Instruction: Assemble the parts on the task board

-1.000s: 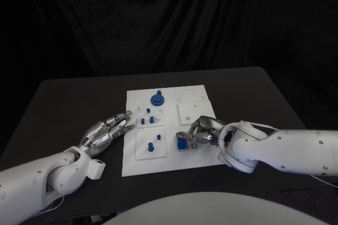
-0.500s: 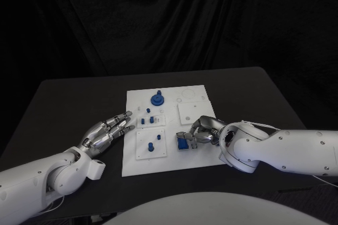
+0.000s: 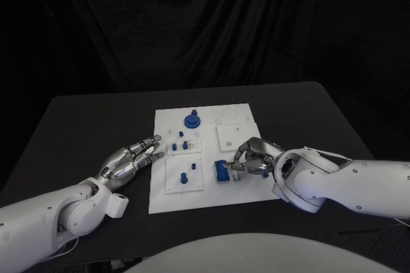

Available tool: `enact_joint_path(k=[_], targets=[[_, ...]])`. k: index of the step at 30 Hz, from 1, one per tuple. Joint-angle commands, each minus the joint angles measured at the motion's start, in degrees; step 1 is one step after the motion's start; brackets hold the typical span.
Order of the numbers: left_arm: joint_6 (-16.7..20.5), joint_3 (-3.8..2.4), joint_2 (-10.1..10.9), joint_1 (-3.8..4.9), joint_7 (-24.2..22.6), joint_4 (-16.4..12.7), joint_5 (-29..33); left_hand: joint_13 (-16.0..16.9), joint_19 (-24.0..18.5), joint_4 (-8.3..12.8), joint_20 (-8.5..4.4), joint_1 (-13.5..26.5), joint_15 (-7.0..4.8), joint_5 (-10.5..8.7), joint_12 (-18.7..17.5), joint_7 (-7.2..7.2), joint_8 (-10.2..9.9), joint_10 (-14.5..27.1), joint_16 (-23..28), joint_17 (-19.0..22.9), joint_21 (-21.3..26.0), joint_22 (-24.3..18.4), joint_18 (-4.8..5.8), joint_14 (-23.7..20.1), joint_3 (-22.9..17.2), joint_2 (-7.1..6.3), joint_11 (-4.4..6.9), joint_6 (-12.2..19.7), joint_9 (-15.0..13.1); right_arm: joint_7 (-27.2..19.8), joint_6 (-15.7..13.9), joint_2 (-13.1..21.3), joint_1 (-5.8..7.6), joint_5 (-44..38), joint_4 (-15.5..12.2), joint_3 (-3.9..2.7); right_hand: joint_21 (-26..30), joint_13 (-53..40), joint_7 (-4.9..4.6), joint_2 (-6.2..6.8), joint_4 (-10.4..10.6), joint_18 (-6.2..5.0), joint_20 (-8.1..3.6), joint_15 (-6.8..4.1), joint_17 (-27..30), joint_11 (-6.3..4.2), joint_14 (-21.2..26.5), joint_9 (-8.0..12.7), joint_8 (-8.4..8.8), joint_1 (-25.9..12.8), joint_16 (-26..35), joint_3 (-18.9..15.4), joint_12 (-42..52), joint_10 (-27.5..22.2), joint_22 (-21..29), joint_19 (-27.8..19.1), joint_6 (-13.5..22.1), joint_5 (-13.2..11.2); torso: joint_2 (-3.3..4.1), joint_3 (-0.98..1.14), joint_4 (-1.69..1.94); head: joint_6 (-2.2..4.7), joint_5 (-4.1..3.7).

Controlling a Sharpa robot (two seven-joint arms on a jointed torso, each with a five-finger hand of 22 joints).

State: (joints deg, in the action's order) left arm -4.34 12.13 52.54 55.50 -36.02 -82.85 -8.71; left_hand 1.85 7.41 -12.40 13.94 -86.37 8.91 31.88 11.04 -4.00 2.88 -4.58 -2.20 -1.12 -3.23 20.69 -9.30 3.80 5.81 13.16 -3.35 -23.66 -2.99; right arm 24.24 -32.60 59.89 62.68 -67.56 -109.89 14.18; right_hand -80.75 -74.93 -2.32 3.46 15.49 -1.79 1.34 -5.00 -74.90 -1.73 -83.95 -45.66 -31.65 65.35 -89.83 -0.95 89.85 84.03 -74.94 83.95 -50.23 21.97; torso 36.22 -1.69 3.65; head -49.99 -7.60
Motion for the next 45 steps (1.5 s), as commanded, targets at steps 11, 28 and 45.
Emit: enact_joint_path(k=[11,28,45], targets=[[0.47,-0.05,0.50,-0.12,-0.91,-0.85,0.25,0.10,-0.01,0.12,0.08,-0.24,0.11,0.40,0.48,-0.08,0.28,-0.03,-0.51,-0.01,-0.06,0.29,0.16,0.03,-0.41,0.20,-0.23,-0.44,-0.12,7.99,5.75,8.25,4.03,-13.84,-3.46,0.03,-2.31,-15.07,-0.51,-0.38,1.04,-0.04,0.45,0.44,-15.10,0.58,-6.05,2.38,1.94,2.05,-0.17,-1.04,0.15,5.97,-12.65,2.68,0.58,10.47,0.05,0.01,0.07,-0.01,-0.29],[0.23,-0.04,0.11,-0.13,-0.77,-0.39,0.25,0.09,0.00,0.11,0.07,-0.23,0.09,0.43,0.45,-0.08,0.29,-0.02,-0.50,0.00,-0.07,0.26,0.16,0.00,-0.45,0.17,-0.23,-0.43,-0.12,15.68,11.64,8.66,1.69,-21.77,-0.46,0.09,-3.22,-15.07,-0.64,-0.25,1.14,0.18,0.50,0.50,-15.10,0.67,-6.05,3.49,2.76,2.19,-0.17,-1.09,0.15,5.97,-12.95,3.12,0.49,14.05,0.17,-0.04,0.17,-0.01,-0.30],[-0.29,-0.04,-0.39,-0.13,-0.53,0.02,0.26,0.08,0.00,0.10,0.06,-0.22,0.08,0.45,0.43,-0.10,0.30,-0.01,-0.52,0.00,-0.08,0.19,0.16,0.00,-0.54,0.19,-0.25,-0.43,-0.12,16.37,13.50,6.09,-0.12,-23.59,1.48,0.10,-3.00,-15.07,-0.82,-0.84,1.21,0.12,0.68,0.67,-15.10,0.85,-6.05,4.77,3.44,0.63,-0.17,-1.74,0.15,5.97,-12.85,2.98,-0.19,9.98,0.09,-0.08,0.04,-0.01,-0.08]])
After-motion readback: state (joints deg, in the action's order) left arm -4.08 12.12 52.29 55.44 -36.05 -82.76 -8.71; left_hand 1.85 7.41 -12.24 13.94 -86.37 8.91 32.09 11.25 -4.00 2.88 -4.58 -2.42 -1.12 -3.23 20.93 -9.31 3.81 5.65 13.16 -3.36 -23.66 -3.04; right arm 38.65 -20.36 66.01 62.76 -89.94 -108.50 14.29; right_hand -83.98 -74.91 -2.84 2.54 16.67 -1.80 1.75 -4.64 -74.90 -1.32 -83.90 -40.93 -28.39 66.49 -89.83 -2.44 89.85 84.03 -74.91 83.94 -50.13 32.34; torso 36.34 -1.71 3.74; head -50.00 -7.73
